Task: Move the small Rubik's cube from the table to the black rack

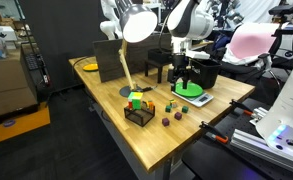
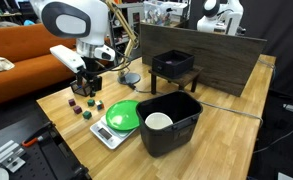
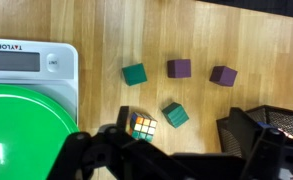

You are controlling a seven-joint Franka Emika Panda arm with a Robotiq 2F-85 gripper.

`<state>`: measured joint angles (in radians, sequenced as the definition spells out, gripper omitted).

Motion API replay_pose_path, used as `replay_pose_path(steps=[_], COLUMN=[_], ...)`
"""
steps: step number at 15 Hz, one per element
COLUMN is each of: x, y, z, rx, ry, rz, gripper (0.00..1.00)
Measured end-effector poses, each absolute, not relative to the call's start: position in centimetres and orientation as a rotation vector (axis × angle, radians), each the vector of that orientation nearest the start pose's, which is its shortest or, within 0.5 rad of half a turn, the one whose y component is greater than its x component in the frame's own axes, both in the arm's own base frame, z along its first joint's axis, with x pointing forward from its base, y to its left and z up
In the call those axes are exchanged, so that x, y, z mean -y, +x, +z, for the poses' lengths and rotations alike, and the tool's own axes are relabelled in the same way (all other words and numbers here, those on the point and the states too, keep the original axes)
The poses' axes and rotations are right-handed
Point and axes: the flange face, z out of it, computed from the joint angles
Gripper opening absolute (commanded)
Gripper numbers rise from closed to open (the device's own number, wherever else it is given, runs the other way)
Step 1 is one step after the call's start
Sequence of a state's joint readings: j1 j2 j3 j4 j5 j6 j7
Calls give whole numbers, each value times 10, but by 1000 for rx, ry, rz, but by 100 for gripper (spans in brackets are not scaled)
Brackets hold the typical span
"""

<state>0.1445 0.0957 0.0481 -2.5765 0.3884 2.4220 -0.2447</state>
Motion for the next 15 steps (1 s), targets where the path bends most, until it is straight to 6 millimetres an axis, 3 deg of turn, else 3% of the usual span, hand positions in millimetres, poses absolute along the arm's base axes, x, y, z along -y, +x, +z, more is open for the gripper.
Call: replay_pose_path(steps=[4, 7, 11, 15], x=[-76, -83, -93, -90], y=[427, 443, 453, 451], z=[173, 152, 134, 126], rx=[149, 153, 154, 113], ry=[-2878, -2865, -2848, -2848], rz=[416, 442, 470, 497], gripper=[100, 100, 100, 100])
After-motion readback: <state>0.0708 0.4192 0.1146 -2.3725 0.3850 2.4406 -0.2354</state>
